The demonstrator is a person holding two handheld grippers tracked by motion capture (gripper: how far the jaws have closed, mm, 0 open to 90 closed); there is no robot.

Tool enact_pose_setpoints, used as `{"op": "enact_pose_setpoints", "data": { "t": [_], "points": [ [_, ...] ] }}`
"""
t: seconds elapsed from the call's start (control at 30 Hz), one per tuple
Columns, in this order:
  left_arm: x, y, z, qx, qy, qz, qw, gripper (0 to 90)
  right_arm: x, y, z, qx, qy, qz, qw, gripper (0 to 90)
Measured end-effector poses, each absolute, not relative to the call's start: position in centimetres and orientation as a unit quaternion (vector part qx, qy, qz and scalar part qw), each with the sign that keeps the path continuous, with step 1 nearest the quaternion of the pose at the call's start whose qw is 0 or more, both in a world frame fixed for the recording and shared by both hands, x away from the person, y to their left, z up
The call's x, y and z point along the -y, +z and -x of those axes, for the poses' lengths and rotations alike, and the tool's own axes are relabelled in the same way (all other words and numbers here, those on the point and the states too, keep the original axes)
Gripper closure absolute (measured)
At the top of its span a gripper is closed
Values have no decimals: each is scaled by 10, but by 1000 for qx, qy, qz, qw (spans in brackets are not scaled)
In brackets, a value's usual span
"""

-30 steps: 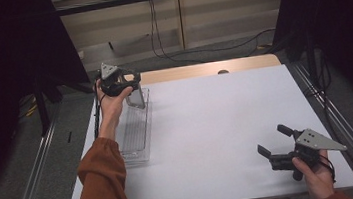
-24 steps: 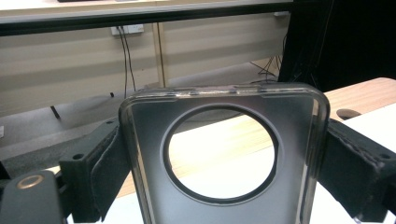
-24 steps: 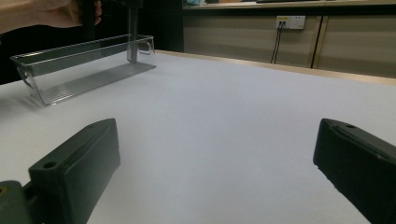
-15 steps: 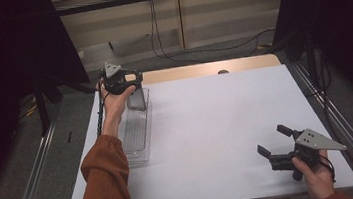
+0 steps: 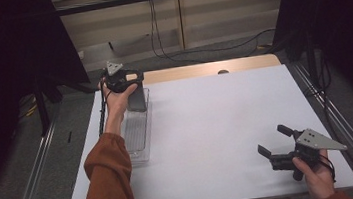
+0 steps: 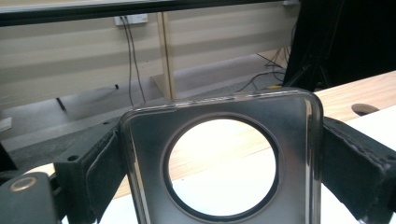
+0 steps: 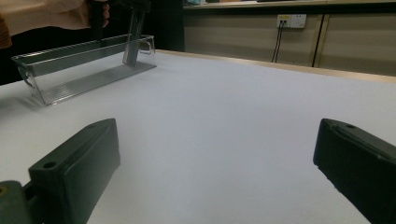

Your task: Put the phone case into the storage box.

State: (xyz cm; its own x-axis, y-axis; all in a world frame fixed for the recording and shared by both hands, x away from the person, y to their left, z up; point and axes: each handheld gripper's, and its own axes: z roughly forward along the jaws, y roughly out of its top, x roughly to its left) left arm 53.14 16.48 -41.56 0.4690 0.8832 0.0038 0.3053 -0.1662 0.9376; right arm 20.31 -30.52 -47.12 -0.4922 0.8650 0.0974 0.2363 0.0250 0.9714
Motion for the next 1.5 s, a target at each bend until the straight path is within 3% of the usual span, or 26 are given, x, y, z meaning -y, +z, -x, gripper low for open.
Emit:
{"op": "enact_pose_setpoints", "data": {
  "t": [1.27,1.5],
  "points": [
    [-173,-412,-546,-448,253,-718,468,39,306,-473,-203,-661,561,-416,275,1],
    [-169,-414,-550,-459,268,-717,451,37,307,-473,-203,-664,561,-411,273,1]
  ]
}}
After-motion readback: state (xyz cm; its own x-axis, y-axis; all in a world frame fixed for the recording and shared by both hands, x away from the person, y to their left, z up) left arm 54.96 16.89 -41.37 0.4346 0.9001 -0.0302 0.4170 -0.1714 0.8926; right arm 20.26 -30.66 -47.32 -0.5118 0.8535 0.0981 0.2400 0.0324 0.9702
